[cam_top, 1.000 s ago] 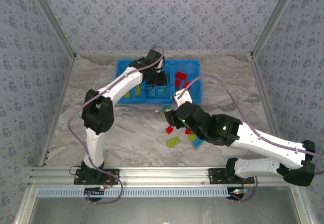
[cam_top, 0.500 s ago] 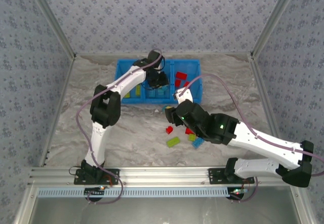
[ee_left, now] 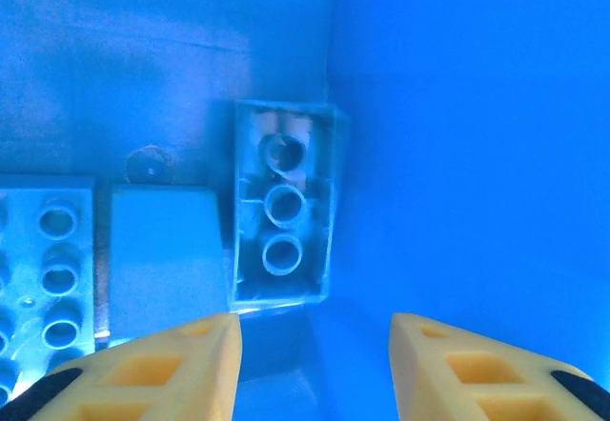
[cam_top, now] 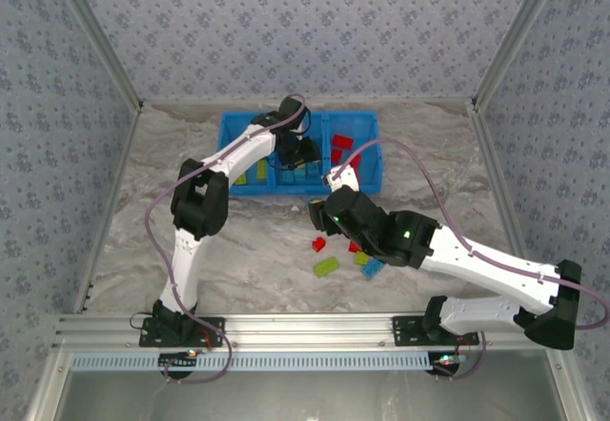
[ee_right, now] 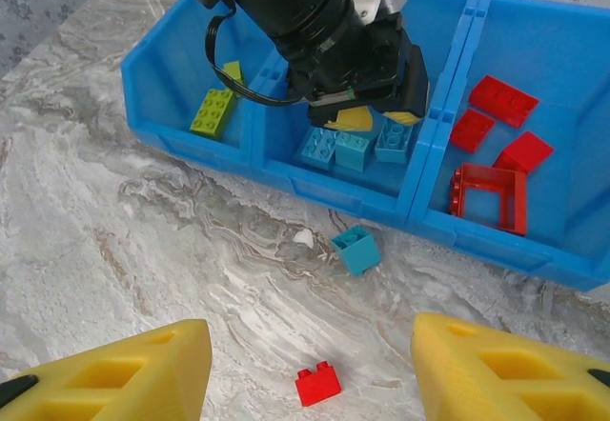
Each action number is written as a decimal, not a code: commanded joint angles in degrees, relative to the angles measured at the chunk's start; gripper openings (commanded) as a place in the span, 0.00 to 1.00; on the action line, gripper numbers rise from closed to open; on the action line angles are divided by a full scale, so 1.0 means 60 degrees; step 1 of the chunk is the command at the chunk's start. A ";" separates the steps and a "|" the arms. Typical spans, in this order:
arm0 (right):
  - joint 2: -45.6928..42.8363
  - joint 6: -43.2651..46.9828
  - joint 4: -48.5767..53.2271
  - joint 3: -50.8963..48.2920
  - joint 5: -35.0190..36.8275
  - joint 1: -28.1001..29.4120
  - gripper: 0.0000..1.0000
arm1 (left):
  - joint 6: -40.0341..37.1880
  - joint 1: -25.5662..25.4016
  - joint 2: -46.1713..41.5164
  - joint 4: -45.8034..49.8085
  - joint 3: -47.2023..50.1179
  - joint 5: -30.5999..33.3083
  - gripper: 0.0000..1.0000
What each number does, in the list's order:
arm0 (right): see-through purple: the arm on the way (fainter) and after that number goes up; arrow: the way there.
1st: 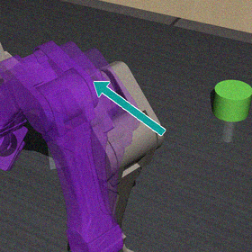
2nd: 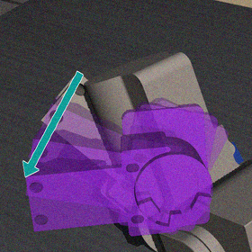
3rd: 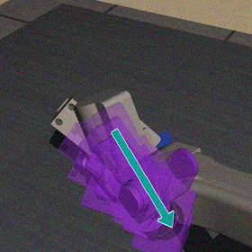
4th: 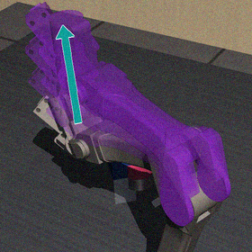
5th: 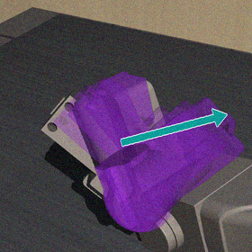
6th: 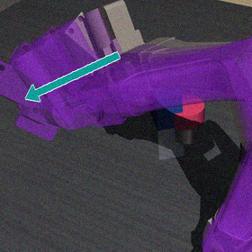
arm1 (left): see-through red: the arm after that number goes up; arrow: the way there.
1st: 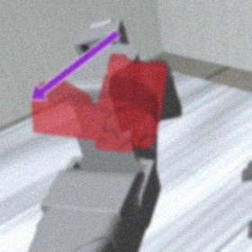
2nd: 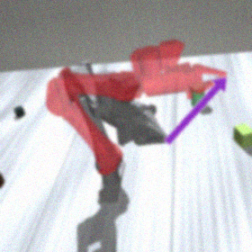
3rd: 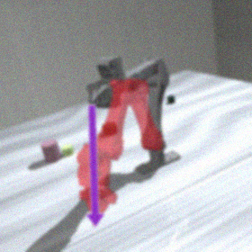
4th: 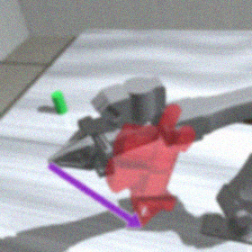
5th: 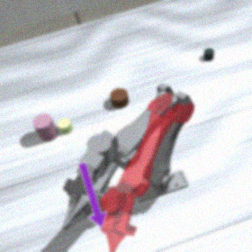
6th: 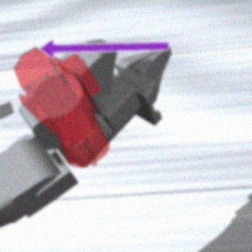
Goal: Sort the legos into containers by color
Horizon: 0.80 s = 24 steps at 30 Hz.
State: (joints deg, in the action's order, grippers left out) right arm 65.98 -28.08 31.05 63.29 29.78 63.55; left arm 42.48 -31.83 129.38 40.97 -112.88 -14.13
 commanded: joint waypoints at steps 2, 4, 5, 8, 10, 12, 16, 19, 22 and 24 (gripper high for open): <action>0.0118 -0.0249 0.0172 -0.0369 0.0130 -0.0089 0.60 | -0.0267 -0.0030 -0.0755 0.0199 0.0117 0.0043 0.45; 0.0180 -0.0363 0.0258 -0.0627 0.0121 -0.0101 0.60 | -0.0322 -0.0063 -0.1185 0.0188 0.0380 0.0257 0.45; 0.0249 -0.0402 0.0288 -0.0780 0.0000 -0.0142 0.60 | -0.0369 -0.0072 -0.1482 0.0188 0.0563 0.0436 0.45; 0.0759 -0.0534 0.0521 -0.1086 -0.0490 -0.0385 0.62 | -0.0430 -0.0180 -0.2629 0.0043 0.1303 0.1029 0.46; 0.1262 -0.0467 0.0865 -0.1209 -0.0960 -0.0615 0.64 | -0.0472 -0.0309 -0.3582 -0.0207 0.2040 0.1402 0.46; 0.1774 -0.0289 0.0876 -0.1300 -0.1417 -0.0804 0.67 | -0.0600 -0.0542 -0.4546 -0.0291 0.2781 0.1685 0.46; 0.2750 0.0336 0.0706 -0.1246 -0.2276 -0.1184 0.75 | -0.0882 -0.1516 -0.7003 -0.0872 0.4872 0.2418 0.49; 0.3383 0.0706 0.0604 -0.1085 -0.2796 -0.1335 0.76 | -0.0760 -0.2707 -0.9008 -0.0939 0.6551 0.3440 0.51; 0.3932 0.0995 0.0262 -0.0955 -0.3143 -0.1363 0.76 | -0.0622 -0.4257 -1.0636 -0.0594 0.7780 0.4625 0.53; 0.4346 0.1149 0.0188 -0.0839 -0.3269 -0.1418 0.76 | -0.0407 -0.5176 -1.1559 -0.0428 0.8546 0.5107 0.54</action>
State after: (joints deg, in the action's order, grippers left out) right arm 89.58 -24.01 33.23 55.96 13.39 55.46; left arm 39.16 -57.82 64.38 36.03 -66.26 9.02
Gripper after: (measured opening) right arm 0.760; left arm 0.535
